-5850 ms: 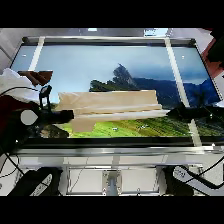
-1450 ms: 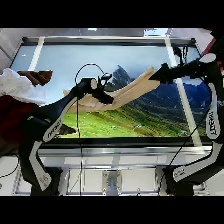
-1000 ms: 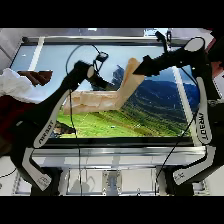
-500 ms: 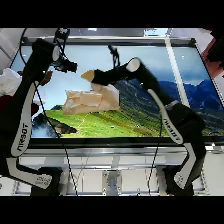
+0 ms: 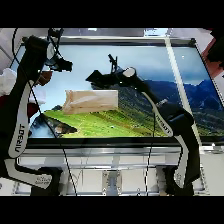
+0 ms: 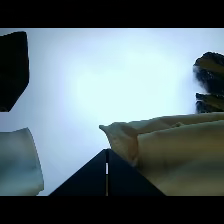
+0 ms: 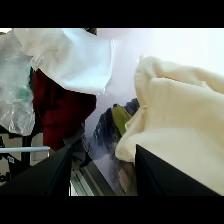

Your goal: Fold the shirts.

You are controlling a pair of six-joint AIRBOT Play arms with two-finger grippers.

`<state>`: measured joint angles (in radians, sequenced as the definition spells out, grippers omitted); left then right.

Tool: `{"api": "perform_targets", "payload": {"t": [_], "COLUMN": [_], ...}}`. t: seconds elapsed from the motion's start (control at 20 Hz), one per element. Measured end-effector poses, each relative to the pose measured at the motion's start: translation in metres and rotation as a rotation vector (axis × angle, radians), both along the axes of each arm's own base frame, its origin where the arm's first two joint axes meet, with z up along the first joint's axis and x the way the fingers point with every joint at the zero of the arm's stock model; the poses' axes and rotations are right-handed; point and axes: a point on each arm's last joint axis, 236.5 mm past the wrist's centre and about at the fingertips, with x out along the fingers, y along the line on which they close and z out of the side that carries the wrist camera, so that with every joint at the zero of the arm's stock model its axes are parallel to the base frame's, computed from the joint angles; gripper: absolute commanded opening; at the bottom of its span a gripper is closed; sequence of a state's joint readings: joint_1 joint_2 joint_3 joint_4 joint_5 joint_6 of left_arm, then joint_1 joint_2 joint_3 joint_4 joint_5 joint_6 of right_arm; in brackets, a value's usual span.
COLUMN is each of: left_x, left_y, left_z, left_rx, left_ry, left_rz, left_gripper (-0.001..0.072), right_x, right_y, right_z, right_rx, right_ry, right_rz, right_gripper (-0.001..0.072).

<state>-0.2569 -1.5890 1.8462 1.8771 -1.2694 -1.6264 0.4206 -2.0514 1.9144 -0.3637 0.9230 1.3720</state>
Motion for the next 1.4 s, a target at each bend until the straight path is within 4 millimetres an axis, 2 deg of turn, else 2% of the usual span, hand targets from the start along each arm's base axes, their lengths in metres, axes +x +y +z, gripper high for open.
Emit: {"api": "perform_targets", "payload": {"t": [0.1, 0.25, 0.3, 0.35, 0.45, 0.55, 0.65, 0.75, 0.9, 1.0, 1.05, 1.1, 1.15, 1.2, 1.3, 1.4], "left_x": [0.0, 0.001, 0.002, 0.002, 0.002, 0.003, 0.003, 0.003, 0.003, 0.003, 0.003, 0.003, 0.003, 0.002, 0.002, 0.001], "left_y": [0.001, 0.0, 0.0, 0.0, 0.0, 0.0, -0.001, -0.001, -0.001, -0.001, -0.001, -0.001, -0.001, 0.0, 0.0, 0.0], "left_z": [0.0, 0.001, 0.001, 0.002, 0.002, 0.002, 0.002, 0.002, 0.002, 0.002, 0.002, 0.002, 0.002, 0.002, 0.001, 0.0], "left_rx": [0.0, -0.001, -0.001, -0.002, -0.002, -0.002, -0.003, -0.003, -0.003, -0.002, -0.002, 0.002, 0.003, 0.007, 0.011, 0.016], "left_ry": [0.0, -0.006, -0.009, -0.012, -0.012, -0.015, -0.016, -0.017, -0.017, -0.017, -0.017, -0.015, -0.013, -0.009, -0.006, 0.0], "left_rz": [0.002, 0.0, -0.001, -0.002, -0.002, -0.003, -0.003, -0.003, -0.004, -0.005, -0.006, -0.01, -0.012, -0.015, -0.019, -0.023], "left_gripper": [0.0015, 0.0014, 0.0015, 0.0015, 0.0014, 0.0015, 0.0014, 0.0014, 0.0015, 0.0015, 0.0014, 0.0015, 0.0015, 0.0014, 0.0015, 0.0015], "right_x": [0.008, 0.002, -0.001, -0.002, -0.007, -0.013, -0.017, -0.022, -0.029, -0.033, -0.037, -0.04, -0.042, -0.044, -0.047, -0.044], "right_y": [-0.047, -0.116, -0.135, -0.15, -0.167, -0.175, -0.175, -0.165, -0.137, -0.11, -0.097, -0.088, -0.078, -0.07, -0.055, -0.051], "right_z": [-0.017, -0.056, -0.069, -0.079, -0.094, -0.107, -0.119, -0.129, -0.141, -0.143, -0.144, -0.147, -0.15, -0.152, -0.145, -0.136], "right_rx": [-0.064, -0.24, -0.304, -0.351, -0.417, -0.459, -0.473, -0.459, -0.412, -0.354, -0.334, -0.326, -0.323, -0.318, -0.274, -0.238], "right_ry": [0.056, 0.185, 0.221, 0.244, 0.281, 0.316, 0.343, 0.371, 0.396, 0.402, 0.406, 0.406, 0.399, 0.397, 0.391, 0.371], "right_rz": [0.018, 0.033, 0.035, 0.026, 0.03, 0.041, 0.049, 0.066, 0.092, 0.104, 0.114, 0.119, 0.122, 0.123, 0.135, 0.137], "right_gripper": [0.0454, 0.046, 0.0545, 0.0674, 0.0694, 0.069, 0.0689, 0.0689, 0.0688, 0.0672, 0.0586, 0.0431, 0.0139, 0.0026, 0.0024, 0.0023]}}
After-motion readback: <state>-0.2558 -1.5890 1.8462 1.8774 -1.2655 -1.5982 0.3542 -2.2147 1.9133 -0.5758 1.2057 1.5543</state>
